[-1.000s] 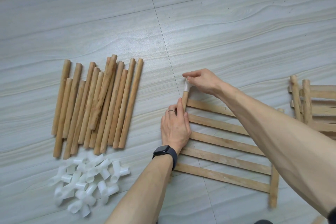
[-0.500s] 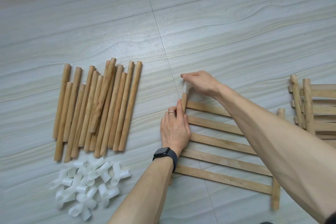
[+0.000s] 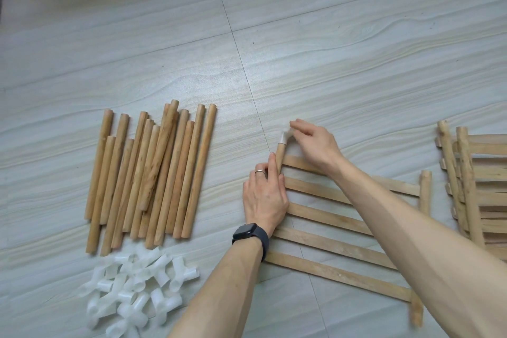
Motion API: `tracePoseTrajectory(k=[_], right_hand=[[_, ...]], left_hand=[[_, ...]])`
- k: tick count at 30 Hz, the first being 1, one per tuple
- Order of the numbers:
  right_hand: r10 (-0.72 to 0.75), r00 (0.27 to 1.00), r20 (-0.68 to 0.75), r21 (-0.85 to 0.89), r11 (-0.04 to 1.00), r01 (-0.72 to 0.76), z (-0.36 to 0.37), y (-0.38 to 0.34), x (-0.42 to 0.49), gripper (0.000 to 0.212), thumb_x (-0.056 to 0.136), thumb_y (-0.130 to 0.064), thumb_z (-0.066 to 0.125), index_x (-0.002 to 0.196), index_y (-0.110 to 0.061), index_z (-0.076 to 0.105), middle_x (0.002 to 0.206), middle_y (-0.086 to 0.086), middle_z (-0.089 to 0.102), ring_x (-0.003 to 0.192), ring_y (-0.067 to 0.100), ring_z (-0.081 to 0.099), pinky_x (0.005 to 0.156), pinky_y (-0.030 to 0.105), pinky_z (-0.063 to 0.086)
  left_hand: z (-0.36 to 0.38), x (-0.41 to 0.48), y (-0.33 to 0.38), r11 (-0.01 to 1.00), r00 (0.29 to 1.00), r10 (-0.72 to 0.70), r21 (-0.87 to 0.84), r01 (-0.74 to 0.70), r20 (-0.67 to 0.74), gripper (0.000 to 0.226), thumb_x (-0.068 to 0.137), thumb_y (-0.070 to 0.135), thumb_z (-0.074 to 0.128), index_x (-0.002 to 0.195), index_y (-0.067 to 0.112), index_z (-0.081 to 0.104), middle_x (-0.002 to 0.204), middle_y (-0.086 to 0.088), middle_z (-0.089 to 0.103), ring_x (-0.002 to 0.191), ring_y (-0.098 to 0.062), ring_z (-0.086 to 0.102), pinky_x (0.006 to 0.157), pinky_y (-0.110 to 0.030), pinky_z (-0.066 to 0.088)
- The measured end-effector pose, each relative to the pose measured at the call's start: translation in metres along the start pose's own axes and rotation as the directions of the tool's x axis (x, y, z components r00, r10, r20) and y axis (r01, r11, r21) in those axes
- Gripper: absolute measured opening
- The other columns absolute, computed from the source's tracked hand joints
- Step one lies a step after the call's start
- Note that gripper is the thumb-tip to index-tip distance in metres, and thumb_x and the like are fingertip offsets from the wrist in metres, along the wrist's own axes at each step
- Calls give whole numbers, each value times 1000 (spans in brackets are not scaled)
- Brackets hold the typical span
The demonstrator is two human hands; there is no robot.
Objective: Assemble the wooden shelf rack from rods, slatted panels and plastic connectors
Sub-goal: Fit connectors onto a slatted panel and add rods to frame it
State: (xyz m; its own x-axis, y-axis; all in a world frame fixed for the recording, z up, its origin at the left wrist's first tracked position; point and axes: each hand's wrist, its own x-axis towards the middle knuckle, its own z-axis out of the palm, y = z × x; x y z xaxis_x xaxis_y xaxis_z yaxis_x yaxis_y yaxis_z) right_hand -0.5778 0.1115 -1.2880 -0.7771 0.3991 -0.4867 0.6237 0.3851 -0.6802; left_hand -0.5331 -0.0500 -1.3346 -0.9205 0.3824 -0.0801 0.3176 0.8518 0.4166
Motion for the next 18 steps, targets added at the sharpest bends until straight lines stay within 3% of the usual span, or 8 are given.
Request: tracePoseTrajectory(k=[2, 5, 7, 10, 12, 15, 18], right_hand=[[2, 997, -83, -93, 996, -10, -2, 15, -15, 46, 103, -21, 43, 149, -19, 50, 154, 1, 49, 144, 19, 42, 115, 24, 26], [-108, 994, -35, -345, 934, 89, -1, 43, -47, 55, 102, -20, 47, 155, -8, 37, 161, 9, 37, 149, 24, 31, 120, 27, 18], [-158, 987, 34, -489, 858, 154, 3, 60, -65, 64, 103, -29, 46, 160, -8, 24, 169, 7, 15, 156, 20, 11, 126, 32, 9], [-60, 991, 121, -612, 782, 122, 11, 71, -81, 77, 104, -49, 34, 163, -15, -4, 168, -1, -18, 154, 13, -17, 127, 48, 5], [-32, 994, 109, -658, 747, 96, 17, 63, -81, 77, 104, -50, 29, 162, -14, -7, 168, 0, -20, 154, 14, -19, 124, 53, 1], [-103, 990, 95, -592, 794, 140, 20, 34, -64, 69, 106, -39, 27, 162, -13, -3, 169, -1, -18, 155, 13, -14, 125, 51, 3], [-166, 972, 165, -591, 773, 233, 15, 6, -38, 82, 99, -24, 42, 161, -14, -11, 166, -4, -26, 155, 12, -13, 126, 49, 4]], left_hand=[[-4, 17, -1, 1000, 1000, -8, -8, 8, 16, 53, 98, 23, 57, 147, 6, 48, 113, -15, 60, 86, -33, 59, 67, -42, 45], [-11, 35, -4, 999, 996, -27, -27, 29, 89, 54, 103, 24, 46, 154, 7, 36, 124, -17, 54, 98, -35, 56, 78, -46, 46], [-16, 35, -5, 999, 991, -32, -8, 33, 133, 56, 105, 29, 42, 156, 10, 30, 127, -15, 50, 103, -34, 55, 81, -45, 47], [-21, 29, -5, 999, 984, -53, -1, 54, 173, 59, 104, 34, 40, 158, 15, 25, 132, -13, 47, 109, -32, 54, 85, -45, 47], [-25, 25, -4, 998, 979, -56, -5, 58, 198, 62, 104, 32, 40, 160, 16, 19, 136, -13, 45, 112, -33, 54, 86, -45, 47], [-33, 25, -3, 999, 966, -32, 19, 28, 258, 75, 99, 28, 43, 161, 26, 2, 132, -11, 45, 104, -35, 57, 78, -47, 50], [-39, 35, -2, 999, 941, -24, 54, 6, 338, 85, 95, 32, 46, 160, 35, -8, 131, -11, 48, 98, -40, 62, 75, -45, 50]])
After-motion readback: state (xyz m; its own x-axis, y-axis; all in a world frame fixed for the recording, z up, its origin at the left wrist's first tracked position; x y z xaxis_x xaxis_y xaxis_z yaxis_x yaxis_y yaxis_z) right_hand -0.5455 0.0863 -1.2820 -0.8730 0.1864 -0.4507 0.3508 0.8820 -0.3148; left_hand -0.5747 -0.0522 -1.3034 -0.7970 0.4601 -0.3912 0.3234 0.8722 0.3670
